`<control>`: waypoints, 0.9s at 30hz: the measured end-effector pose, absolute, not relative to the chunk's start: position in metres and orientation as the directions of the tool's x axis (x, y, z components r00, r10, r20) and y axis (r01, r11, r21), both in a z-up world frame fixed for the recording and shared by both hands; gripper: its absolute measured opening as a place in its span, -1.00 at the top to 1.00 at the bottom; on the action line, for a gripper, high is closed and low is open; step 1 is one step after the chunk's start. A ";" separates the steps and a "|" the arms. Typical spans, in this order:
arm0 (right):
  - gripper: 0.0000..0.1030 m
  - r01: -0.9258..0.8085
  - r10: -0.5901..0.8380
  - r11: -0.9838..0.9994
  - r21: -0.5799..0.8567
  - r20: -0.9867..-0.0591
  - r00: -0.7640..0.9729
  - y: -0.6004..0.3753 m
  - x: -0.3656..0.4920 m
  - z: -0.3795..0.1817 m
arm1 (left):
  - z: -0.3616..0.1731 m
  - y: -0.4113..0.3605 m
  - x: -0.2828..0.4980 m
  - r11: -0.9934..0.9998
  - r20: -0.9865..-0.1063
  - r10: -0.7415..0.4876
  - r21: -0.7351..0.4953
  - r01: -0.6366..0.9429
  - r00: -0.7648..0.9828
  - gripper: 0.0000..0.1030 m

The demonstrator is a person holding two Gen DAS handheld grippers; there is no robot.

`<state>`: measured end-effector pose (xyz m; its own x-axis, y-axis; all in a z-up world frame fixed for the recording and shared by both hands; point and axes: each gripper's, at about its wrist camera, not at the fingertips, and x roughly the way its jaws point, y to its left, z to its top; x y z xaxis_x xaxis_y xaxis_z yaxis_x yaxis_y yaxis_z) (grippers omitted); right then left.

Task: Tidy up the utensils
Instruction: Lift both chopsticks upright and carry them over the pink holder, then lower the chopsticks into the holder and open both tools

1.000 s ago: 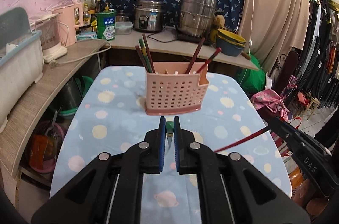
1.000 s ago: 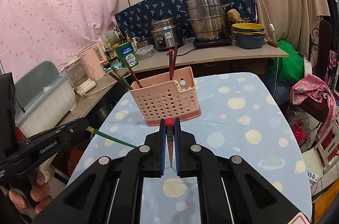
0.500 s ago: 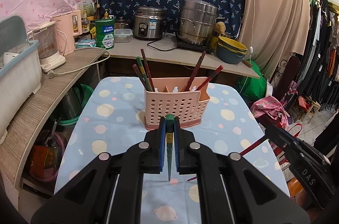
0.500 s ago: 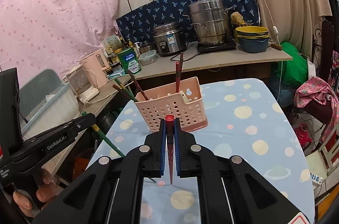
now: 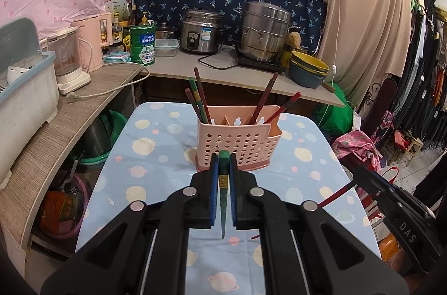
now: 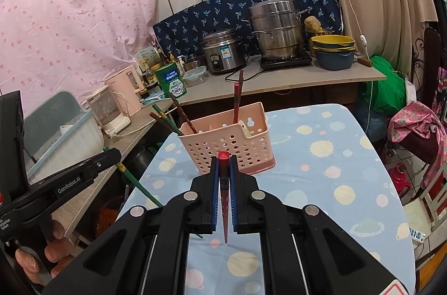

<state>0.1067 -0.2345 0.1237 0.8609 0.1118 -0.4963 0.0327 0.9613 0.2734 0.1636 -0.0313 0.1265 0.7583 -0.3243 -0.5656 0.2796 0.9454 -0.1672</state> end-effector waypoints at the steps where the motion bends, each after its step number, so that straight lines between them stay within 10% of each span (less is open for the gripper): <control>1: 0.86 0.030 0.113 0.962 0.273 -0.496 0.861 -0.234 0.108 0.125 | 0.128 -0.031 0.164 0.945 -0.565 -0.325 -0.167 0.280 0.759 0.87; 27: 0.87 0.021 0.082 0.957 0.288 -0.343 0.936 -0.263 0.253 0.225 | 0.257 -0.052 0.278 0.950 -0.354 -0.312 -0.132 0.284 0.882 0.87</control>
<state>0.2532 -0.2631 0.2252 0.9356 0.0825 -0.3434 0.0214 0.9573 0.2882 0.2780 -0.0522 0.2571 0.8816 -0.3122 -0.3539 0.2836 0.9499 -0.1316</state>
